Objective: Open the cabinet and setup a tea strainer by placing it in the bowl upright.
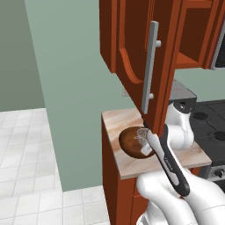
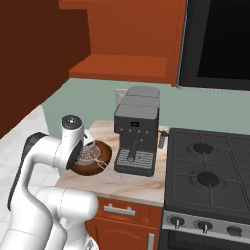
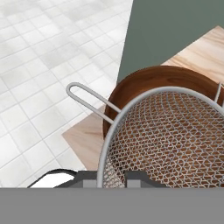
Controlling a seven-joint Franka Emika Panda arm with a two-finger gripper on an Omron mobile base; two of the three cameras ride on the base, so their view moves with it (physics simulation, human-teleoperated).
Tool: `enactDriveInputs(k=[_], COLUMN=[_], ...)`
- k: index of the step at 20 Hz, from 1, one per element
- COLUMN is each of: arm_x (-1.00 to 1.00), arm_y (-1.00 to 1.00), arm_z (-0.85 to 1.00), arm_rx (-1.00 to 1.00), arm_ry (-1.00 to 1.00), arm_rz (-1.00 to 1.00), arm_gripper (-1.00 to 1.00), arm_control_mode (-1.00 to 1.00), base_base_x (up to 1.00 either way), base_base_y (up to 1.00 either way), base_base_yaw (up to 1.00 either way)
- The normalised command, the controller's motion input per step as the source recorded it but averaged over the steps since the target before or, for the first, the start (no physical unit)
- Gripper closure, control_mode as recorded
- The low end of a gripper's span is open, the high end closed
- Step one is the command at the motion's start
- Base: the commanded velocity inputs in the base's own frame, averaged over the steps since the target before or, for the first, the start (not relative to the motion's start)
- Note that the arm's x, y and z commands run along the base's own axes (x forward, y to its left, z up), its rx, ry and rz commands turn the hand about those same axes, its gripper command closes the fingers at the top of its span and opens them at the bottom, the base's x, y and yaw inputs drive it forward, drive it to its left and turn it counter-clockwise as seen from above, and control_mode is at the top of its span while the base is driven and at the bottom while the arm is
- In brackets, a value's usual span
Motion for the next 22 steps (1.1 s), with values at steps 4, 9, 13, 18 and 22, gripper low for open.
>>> enactDriveInputs(k=[4, 9, 13, 18, 22], arm_x=[0.05, 0.08, 0.06, 0.00, 0.00], arm_y=[0.05, 0.05, 0.06, 0.05, 0.10], arm_z=[-0.06, -0.03, 0.00, -0.07, -0.12], arm_rx=[0.00, 0.00, 0.00, 0.00, 0.00], arm_ry=[0.00, 0.00, -0.01, -0.02, 0.00], arm_rz=[0.03, 0.03, 0.02, 0.01, 0.01], arm_gripper=[1.00, 1.00, 1.00, 1.00, 1.00], arm_control_mode=[-1.00, -1.00, -1.00, -1.00, -1.00], base_base_x=[0.00, 0.00, 0.00, 0.00, 0.00], base_base_y=[0.00, 0.00, 0.00, 0.00, 0.00], base_base_yaw=[0.00, 0.00, 0.00, 0.00, 0.00])
